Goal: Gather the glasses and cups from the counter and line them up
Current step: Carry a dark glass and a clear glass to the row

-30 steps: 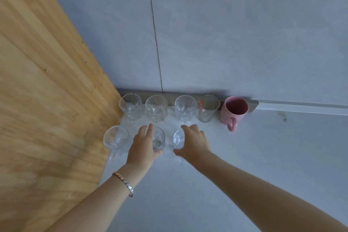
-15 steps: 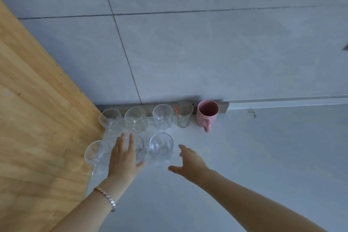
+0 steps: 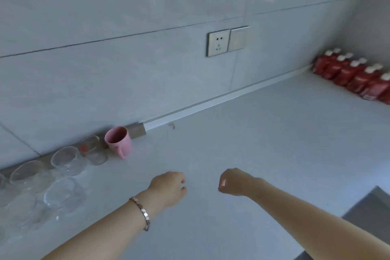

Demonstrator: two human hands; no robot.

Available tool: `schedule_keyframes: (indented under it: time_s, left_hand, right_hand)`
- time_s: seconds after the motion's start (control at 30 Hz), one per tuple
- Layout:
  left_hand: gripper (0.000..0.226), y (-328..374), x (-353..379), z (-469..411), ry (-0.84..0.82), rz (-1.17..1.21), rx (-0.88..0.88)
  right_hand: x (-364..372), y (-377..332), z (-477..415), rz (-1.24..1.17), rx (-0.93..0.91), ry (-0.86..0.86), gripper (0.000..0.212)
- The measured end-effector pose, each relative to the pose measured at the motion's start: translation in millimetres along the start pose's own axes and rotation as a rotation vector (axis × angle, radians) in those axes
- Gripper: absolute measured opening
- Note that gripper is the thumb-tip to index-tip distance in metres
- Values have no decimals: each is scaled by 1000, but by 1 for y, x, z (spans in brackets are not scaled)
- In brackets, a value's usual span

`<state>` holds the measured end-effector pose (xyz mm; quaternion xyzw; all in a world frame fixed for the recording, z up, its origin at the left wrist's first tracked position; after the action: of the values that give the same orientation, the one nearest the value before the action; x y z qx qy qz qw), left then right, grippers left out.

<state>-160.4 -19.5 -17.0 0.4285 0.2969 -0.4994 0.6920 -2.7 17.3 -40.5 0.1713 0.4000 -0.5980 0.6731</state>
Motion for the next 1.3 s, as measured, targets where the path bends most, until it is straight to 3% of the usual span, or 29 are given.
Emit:
schedule_keyframes:
  time_s: [0.37, 0.57, 0.9, 1.1, 1.3]
  left_hand:
    - [31, 387, 71, -81, -92, -56, 221]
    - [32, 560, 105, -110, -96, -79, 348]
    - [34, 724, 151, -186, -205, -217, 512]
    - [34, 787, 154, -264, -273, -263, 578]
    - [33, 834, 164, -322, -307, -323, 646]
  right_hand:
    - [-59, 419, 158, -164, 404, 230, 31]
    - [-77, 589, 243, -228, 608, 421, 26]
    - [-86, 770, 272, -453, 911, 606, 56]
    - [-82, 835, 247, -812, 1076, 809, 97]
    - [-68, 872, 231, -1038, 1206, 992, 88]
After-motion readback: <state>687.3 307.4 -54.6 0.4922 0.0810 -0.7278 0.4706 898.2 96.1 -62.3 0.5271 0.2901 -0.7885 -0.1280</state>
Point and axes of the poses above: each hand's wrist, its own z-axis away from the middle knuckle, its own x-axis out of the palm, y = z × x, the point moved 10 cm from there along -z, towards the middle knuckle, and after that the axes turned 2 degrees about z, right-handed, at the moved point
